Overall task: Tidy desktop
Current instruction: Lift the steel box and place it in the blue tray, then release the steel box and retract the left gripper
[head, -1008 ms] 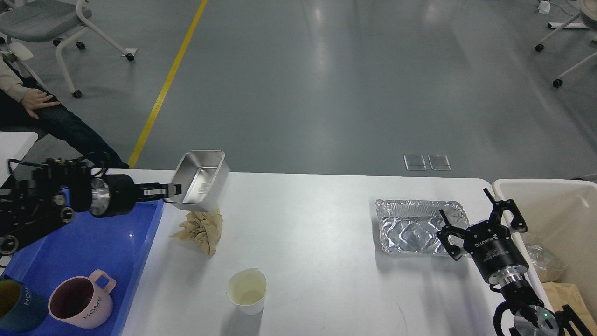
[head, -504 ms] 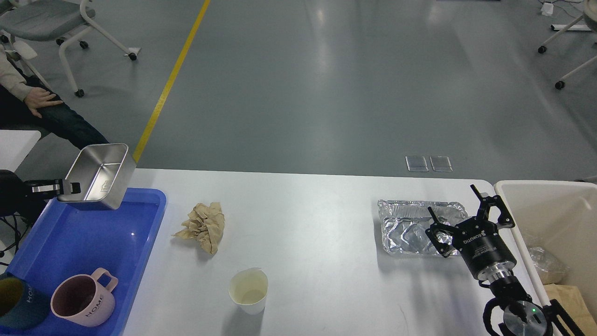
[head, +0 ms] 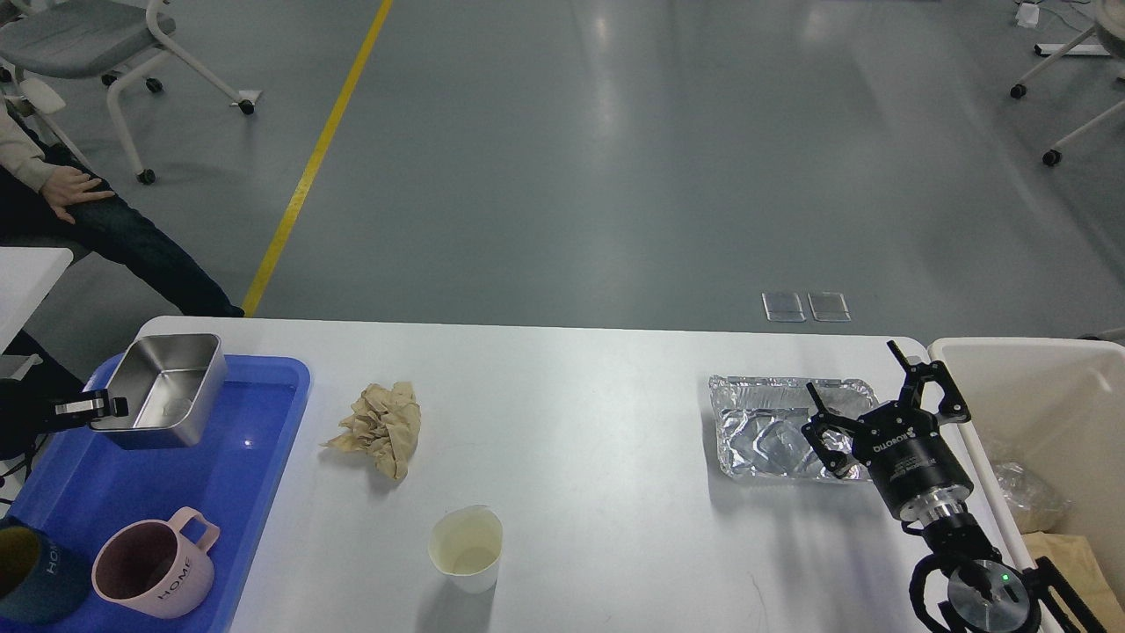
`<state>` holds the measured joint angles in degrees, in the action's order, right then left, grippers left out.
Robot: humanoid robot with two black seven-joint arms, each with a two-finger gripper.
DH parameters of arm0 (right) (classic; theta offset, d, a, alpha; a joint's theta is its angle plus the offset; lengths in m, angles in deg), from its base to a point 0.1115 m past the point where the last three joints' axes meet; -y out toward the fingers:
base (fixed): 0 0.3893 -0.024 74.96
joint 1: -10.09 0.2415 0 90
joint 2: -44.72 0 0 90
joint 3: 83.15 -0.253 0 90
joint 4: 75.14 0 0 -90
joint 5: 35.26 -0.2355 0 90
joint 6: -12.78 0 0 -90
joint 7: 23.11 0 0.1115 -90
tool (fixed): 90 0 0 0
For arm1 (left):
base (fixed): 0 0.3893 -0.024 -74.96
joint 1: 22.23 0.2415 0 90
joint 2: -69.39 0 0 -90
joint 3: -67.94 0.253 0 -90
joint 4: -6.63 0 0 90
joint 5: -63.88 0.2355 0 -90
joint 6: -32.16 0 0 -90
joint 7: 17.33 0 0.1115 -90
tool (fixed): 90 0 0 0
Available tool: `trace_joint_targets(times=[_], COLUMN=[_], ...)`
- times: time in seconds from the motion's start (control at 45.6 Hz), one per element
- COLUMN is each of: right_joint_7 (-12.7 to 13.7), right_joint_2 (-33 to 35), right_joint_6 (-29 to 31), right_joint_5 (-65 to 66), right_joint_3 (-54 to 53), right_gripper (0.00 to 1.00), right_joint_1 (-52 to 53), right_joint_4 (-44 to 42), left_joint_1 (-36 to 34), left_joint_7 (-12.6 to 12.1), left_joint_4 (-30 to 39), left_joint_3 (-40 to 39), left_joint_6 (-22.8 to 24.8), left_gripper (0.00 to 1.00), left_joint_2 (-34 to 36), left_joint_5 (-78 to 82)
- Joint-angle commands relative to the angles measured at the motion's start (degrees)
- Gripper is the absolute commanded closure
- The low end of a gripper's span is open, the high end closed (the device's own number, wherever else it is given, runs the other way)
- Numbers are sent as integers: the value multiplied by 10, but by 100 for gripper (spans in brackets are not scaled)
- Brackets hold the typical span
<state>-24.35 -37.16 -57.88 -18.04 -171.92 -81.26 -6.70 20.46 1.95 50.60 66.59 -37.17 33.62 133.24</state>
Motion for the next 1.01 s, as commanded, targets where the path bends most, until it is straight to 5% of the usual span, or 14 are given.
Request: trace_joint_targets(times=[0.0,0.504,0.57,0.68,0.745,0.986], right_joint_7=[0,0,0,0,0,0], right_joint_2=[-2,-2,-2,-2,-2,-2], right_joint_6=[0,0,0,0,0,0], right_joint_5=[0,0,-1,-1,-1,-1], right_joint_3=[0,-2,-3,-3,-3,-3], right_gripper=[0,0,0,0,0,0], right_joint_1=[-1,-1,-1,-1,-1,-1], right_joint_4=[0,1,1,1,2,1], left_joint_1=[33,52,53,56,55,35], left_joint_7=[-1,-6,-6,-6,-2,1], left_joint_4=[-51,-159,-159,-159,-158,-148], left_joint_3=[0,0,1,0,0,-15], left_joint_6=[-19,-58,-70,-77,-78,-69], left_gripper=[94,91,81,42,27,6], left_joint_2=[-40,-148,-153,-153,-153,-140], left_joint_5=[1,-9,-8,-9,-10,-27])
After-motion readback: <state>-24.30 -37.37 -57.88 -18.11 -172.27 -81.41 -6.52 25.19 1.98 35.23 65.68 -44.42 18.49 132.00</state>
